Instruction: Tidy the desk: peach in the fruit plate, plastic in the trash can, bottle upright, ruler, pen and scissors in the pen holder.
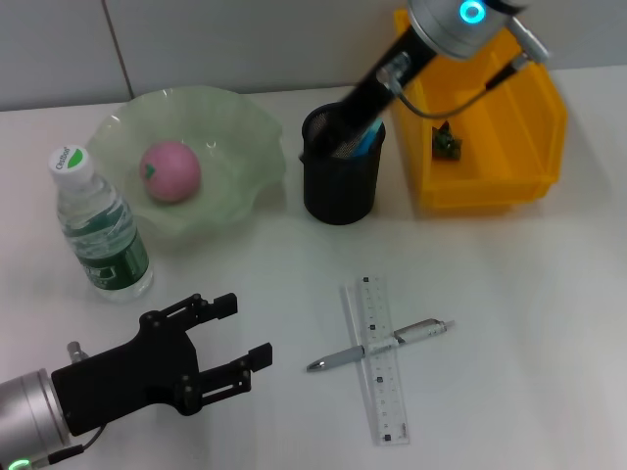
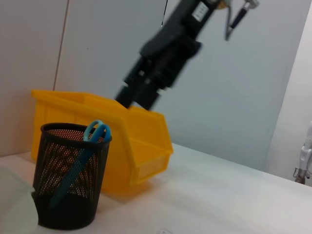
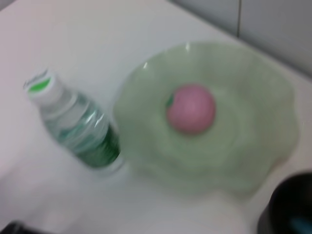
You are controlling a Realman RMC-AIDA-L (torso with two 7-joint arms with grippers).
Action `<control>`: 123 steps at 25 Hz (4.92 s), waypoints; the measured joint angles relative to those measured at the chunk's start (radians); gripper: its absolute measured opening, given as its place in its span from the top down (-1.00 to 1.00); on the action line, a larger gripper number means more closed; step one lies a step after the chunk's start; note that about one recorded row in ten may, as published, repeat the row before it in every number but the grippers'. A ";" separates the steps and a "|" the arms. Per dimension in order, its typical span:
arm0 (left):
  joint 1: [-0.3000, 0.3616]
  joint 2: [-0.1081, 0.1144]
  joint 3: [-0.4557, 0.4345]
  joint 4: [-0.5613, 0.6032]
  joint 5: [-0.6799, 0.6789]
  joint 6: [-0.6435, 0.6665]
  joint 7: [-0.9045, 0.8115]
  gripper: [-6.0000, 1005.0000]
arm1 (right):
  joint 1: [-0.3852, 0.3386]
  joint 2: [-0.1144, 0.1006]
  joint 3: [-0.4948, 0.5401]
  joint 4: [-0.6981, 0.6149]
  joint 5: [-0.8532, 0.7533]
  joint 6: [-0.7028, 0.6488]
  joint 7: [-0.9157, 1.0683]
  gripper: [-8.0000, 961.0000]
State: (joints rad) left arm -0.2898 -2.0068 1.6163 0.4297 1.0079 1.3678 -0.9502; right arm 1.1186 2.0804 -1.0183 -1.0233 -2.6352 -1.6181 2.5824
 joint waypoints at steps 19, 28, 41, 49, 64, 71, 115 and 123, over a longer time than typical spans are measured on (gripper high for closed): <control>-0.037 0.009 -0.006 0.000 0.000 -0.002 -0.007 -0.57 | -0.010 0.001 -0.156 0.113 -0.052 -0.103 0.274 -0.36; -0.043 0.009 -0.013 0.001 0.000 -0.003 -0.007 -0.57 | -0.002 0.003 -0.164 0.201 -0.052 -0.019 0.372 -0.36; -0.066 0.008 -0.022 0.000 0.000 -0.004 -0.022 -0.57 | 0.030 0.001 -0.171 0.367 -0.068 0.092 0.374 -0.32; -0.066 0.006 -0.021 0.000 0.000 -0.004 -0.024 -0.57 | 0.036 0.004 -0.172 0.446 -0.059 0.152 0.368 -0.30; -0.066 0.002 -0.027 0.001 0.042 -0.004 -0.020 -0.56 | 0.052 0.010 -0.207 0.499 -0.039 0.201 0.358 -0.24; -0.066 0.002 -0.027 0.001 0.044 -0.004 -0.017 -0.57 | 0.056 0.011 -0.208 0.525 -0.038 0.211 0.357 -0.22; -0.052 0.010 -0.021 0.000 0.055 0.014 -0.012 -0.57 | 0.064 0.012 -0.347 0.574 0.058 0.263 0.362 -0.06; -0.060 0.010 -0.027 0.000 0.075 0.014 -0.012 -0.57 | 0.066 0.012 -0.352 0.574 0.058 0.265 0.360 -0.03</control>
State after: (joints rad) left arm -0.3501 -1.9971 1.5895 0.4296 1.0832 1.3822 -0.9619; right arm 1.1842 2.0922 -1.3701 -0.4493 -2.5769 -1.3529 2.9424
